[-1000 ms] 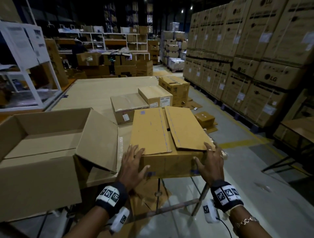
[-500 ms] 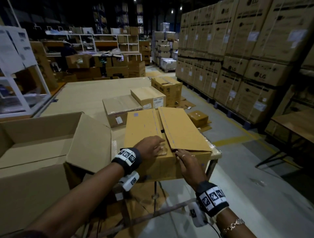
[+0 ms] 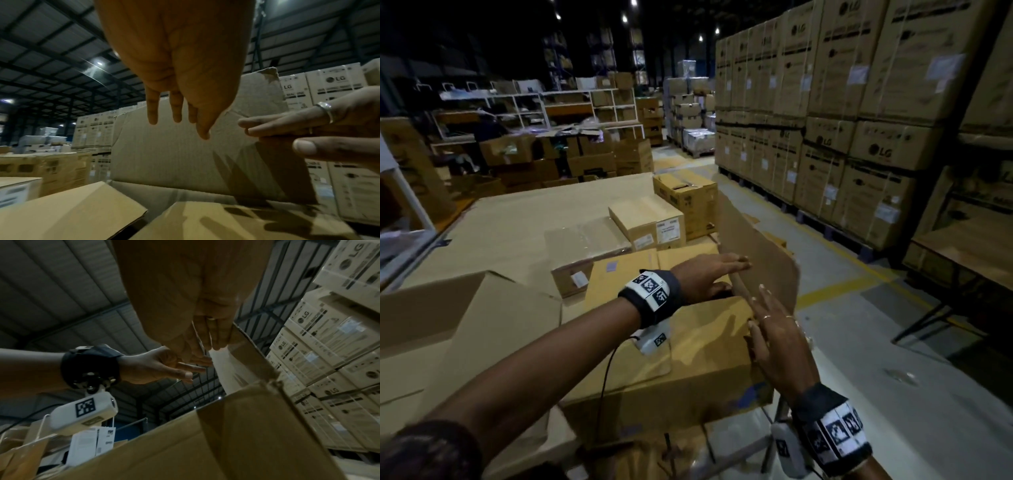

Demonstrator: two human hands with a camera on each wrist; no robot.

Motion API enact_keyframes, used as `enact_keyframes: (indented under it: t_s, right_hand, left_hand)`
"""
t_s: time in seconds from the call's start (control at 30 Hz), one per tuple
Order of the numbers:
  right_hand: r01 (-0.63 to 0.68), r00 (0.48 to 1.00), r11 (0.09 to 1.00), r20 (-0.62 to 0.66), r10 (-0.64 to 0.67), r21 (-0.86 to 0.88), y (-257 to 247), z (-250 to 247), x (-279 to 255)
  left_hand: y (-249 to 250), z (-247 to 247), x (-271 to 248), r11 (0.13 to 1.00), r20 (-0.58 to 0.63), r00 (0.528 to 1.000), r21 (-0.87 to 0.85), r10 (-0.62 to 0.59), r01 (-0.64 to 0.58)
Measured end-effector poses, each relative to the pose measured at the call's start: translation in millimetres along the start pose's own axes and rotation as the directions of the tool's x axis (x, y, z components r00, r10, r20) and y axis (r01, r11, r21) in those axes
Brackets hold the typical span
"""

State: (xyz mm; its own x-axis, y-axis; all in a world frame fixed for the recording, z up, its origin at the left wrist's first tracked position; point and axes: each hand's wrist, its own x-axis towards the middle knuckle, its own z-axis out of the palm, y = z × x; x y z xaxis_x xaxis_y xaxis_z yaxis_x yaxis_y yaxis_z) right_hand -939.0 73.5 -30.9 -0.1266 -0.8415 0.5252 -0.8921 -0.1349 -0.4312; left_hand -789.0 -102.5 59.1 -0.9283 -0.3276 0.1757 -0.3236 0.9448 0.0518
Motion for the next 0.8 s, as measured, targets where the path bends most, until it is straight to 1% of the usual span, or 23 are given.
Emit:
enact_keyframes:
  t_s: [0.07, 0.13, 0.17, 0.23, 0.33, 0.4, 0.5, 0.57, 0.63, 0.7, 0.8]
  right_hand:
    - [-0.065, 0.998, 0.997, 0.011, 0.065, -0.031, 16, 0, 5]
    - [-0.162, 0.984, 0.982, 0.057, 0.168, -0.092, 32, 4, 4]
    - [-0.207, 0.973, 0.972, 0.075, 0.216, -0.113, 38, 6, 2]
    - [-0.248, 0.960, 0.962, 0.105, 0.259, -0.111, 51, 15, -5]
    - [-0.341, 0.927, 0.938, 0.141, 0.347, -0.064, 55, 22, -12]
    - [-0.394, 0.907, 0.919, 0.148, 0.393, -0.028, 52, 17, -13]
    - [-0.435, 0.893, 0.900, 0.129, 0.432, 0.001, 41, 7, -11]
    - [-0.428, 0.890, 0.903, 0.156, 0.429, -0.038, 35, 3, -6]
    - [-0.399, 0.883, 0.909, 0.217, 0.416, -0.119, 34, 3, 1]
    - [-0.402, 0.860, 0.905, 0.280, 0.426, -0.141, 39, 7, 7]
    - [-0.452, 0.823, 0.886, 0.337, 0.458, -0.100, 54, 5, 18]
  left_hand:
    - [-6, 10, 35, 0.999, 0.086, 0.996, -0.015, 0.033, -0.032]
    - [-10, 25, 65, 0.999, 0.194, 0.981, -0.040, 0.024, -0.017]
    - [-12, 34, 77, 0.999, 0.254, 0.967, -0.051, 0.010, 0.003]
    - [-15, 50, 98, 0.997, 0.363, 0.931, -0.066, -0.017, 0.044]
    - [-24, 71, 116, 0.996, 0.455, 0.891, -0.082, -0.004, 0.047]
    - [-35, 84, 120, 0.988, 0.443, 0.896, -0.147, 0.031, 0.038]
    - [-49, 97, 116, 0.963, 0.353, 0.932, -0.268, 0.081, 0.018]
    - [-53, 101, 115, 0.951, 0.301, 0.945, -0.307, 0.124, -0.027]
    - [-54, 102, 115, 0.945, 0.274, 0.948, -0.319, 0.162, -0.069]
    - [-55, 101, 117, 0.943, 0.275, 0.946, -0.325, 0.172, -0.077]
    - [-58, 94, 120, 0.942, 0.329, 0.934, -0.334, 0.142, -0.026]
